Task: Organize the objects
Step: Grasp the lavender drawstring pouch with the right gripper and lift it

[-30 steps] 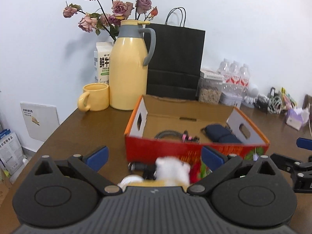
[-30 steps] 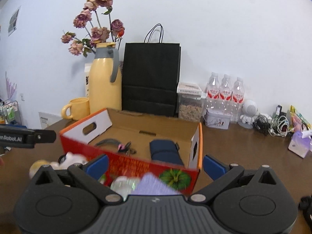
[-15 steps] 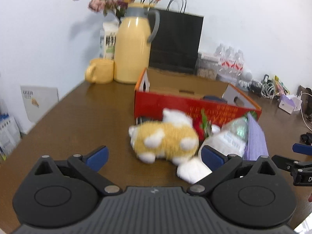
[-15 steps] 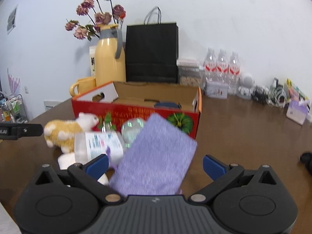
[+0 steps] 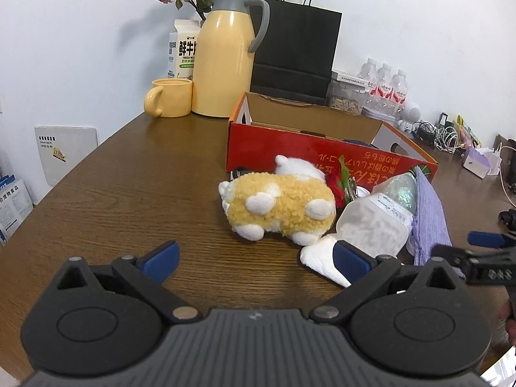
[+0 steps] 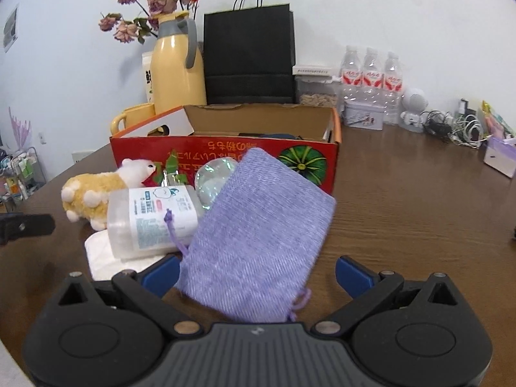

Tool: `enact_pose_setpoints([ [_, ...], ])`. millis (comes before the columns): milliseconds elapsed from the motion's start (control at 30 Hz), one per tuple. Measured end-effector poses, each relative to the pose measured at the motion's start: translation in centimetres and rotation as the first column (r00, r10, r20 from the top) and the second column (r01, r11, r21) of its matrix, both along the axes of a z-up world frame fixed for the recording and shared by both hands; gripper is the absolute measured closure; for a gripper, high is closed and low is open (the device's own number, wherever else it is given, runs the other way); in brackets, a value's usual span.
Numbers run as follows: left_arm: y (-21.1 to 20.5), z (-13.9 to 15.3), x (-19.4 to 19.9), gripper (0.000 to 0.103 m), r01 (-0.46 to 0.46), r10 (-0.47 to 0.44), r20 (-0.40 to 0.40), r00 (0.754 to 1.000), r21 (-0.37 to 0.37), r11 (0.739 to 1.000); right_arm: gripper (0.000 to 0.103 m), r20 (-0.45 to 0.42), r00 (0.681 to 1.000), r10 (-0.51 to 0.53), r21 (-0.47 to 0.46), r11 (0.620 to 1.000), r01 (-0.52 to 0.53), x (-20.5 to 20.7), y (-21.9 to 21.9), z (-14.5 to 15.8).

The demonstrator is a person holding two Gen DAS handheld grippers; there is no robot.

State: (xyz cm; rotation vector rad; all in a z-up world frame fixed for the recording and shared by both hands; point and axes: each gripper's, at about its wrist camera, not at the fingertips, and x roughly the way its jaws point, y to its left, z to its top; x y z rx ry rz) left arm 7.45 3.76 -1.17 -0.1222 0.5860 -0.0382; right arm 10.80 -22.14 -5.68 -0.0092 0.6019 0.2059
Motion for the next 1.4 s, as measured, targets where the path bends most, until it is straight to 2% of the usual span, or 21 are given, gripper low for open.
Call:
enact_pose_setpoints([
  [267,0.4,-0.3,-0.1,0.0,-0.011,0.011,-0.012,1.0,-0.004,1.0,0.0,-0.08,0.997,-0.015,0.011,1.0,0.016,3.4,0.5,-1.4],
  [467,0.3,-0.6,0.1,0.0,-0.009,0.009,-0.022,1.0,-0.008,1.0,0.001,-0.075,0.997,-0.007,0.02,1.0,0.009,3.3,0.4,-1.5],
  [633,0.2,-0.6,0.0,0.0,-0.008,0.007,-0.026,1.0,-0.007,1.0,0.011,-0.053,0.999,-0.002,0.02,1.0,0.003,2.8,0.2,-1.5],
  [733,0.3,-0.7,0.0,0.0,-0.009,0.008,-0.03,1.0,-0.008,1.0,0.023,-0.033,0.999,-0.006,0.024,1.0,0.007,2.2,-0.1,-1.5],
  [800,0.4,-0.7,0.0,0.0,-0.011,0.011,-0.032,0.999,-0.008,1.0,0.048,-0.019,1.0,-0.007,0.032,0.999,0.007,1.8,-0.4,-1.4],
  [867,0.4,-0.7,0.0,0.0,-0.014,0.014,-0.033,0.999,-0.01,1.0,0.064,-0.01,1.0,-0.01,0.048,0.999,0.011,1.4,-0.8,-1.3],
  [1067,0.2,-0.6,-0.1,0.0,-0.009,0.009,-0.032,0.999,-0.005,1.0,0.069,0.023,1.0,-0.017,0.055,0.998,0.016,0.5,-1.3,-1.3],
  [1400,-1.2,0.0,0.0,0.0,0.011,-0.011,-0.019,1.0,0.019,1.0,0.069,0.145,0.988,-0.053,0.01,0.999,0.052,-1.1,-1.9,-0.5],
])
